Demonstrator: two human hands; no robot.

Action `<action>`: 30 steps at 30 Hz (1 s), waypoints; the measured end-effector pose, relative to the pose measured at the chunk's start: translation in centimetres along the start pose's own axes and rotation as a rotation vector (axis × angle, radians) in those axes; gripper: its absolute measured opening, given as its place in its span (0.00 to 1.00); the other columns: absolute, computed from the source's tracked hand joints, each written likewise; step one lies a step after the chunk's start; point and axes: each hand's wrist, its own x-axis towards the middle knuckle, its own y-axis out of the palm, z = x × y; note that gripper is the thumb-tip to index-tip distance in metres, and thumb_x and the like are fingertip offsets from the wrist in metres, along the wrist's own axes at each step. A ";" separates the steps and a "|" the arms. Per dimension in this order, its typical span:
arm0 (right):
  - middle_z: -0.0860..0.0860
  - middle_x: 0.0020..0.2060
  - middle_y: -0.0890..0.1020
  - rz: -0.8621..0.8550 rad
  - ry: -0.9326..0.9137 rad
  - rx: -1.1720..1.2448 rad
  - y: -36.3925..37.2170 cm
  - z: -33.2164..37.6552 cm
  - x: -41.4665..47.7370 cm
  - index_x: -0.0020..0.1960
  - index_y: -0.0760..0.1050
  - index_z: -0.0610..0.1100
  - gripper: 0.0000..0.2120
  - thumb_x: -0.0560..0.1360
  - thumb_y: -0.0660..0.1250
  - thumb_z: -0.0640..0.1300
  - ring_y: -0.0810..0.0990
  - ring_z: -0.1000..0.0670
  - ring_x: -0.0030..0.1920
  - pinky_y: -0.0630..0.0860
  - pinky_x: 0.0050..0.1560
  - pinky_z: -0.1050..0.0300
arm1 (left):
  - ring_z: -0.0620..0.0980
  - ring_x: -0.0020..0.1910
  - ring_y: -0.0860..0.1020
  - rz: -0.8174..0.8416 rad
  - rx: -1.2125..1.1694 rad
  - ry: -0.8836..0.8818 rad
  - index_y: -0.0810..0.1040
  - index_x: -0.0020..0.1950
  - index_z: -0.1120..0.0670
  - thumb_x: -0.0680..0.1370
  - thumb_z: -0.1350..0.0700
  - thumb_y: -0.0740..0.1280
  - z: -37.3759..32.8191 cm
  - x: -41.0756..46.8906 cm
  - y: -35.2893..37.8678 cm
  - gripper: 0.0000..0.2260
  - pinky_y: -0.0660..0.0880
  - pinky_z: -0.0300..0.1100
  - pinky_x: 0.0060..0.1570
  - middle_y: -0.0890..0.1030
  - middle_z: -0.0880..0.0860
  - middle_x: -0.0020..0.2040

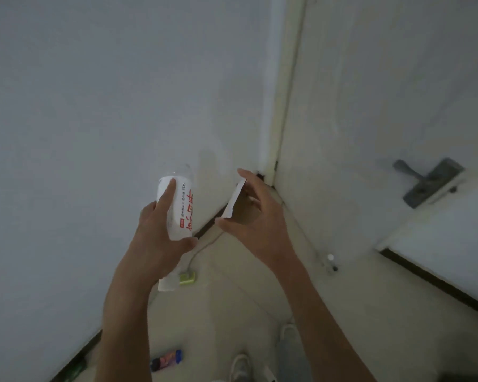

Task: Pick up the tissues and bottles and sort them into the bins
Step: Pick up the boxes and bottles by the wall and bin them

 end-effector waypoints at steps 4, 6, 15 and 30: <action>0.62 0.67 0.78 -0.218 0.077 -0.039 -6.7 -1.5 -3.5 0.76 0.69 0.58 0.44 0.65 0.85 0.45 0.76 0.56 0.68 0.75 0.70 0.52 | 0.51 0.69 0.71 0.195 0.017 0.154 0.50 0.85 0.38 0.71 0.62 0.81 -4.3 0.9 5.8 0.54 0.72 0.34 0.49 0.68 0.49 0.75; 0.58 0.62 0.80 -0.336 0.099 -0.067 -10.6 -2.3 -5.8 0.75 0.71 0.55 0.43 0.65 0.85 0.43 0.79 0.54 0.64 0.76 0.68 0.52 | 0.48 0.68 0.70 0.291 0.017 0.224 0.51 0.85 0.39 0.72 0.64 0.80 -7.1 1.1 8.7 0.53 0.70 0.30 0.46 0.67 0.49 0.75; 0.58 0.59 0.81 -0.834 0.203 -0.140 -31.7 -3.3 -19.6 0.73 0.71 0.57 0.41 0.65 0.85 0.43 0.80 0.52 0.63 0.76 0.65 0.60 | 0.51 0.71 0.73 0.692 0.068 0.560 0.52 0.83 0.31 0.71 0.61 0.81 -24.3 -2.8 28.3 0.54 0.81 0.46 0.55 0.65 0.45 0.78; 0.56 0.60 0.81 -1.566 0.484 -0.213 -55.4 -8.7 -49.8 0.71 0.70 0.55 0.39 0.65 0.83 0.42 0.81 0.52 0.63 0.79 0.65 0.45 | 0.53 0.68 0.75 1.201 0.133 0.862 0.50 0.82 0.29 0.68 0.56 0.80 -41.3 -23.4 63.9 0.54 0.83 0.50 0.55 0.67 0.50 0.74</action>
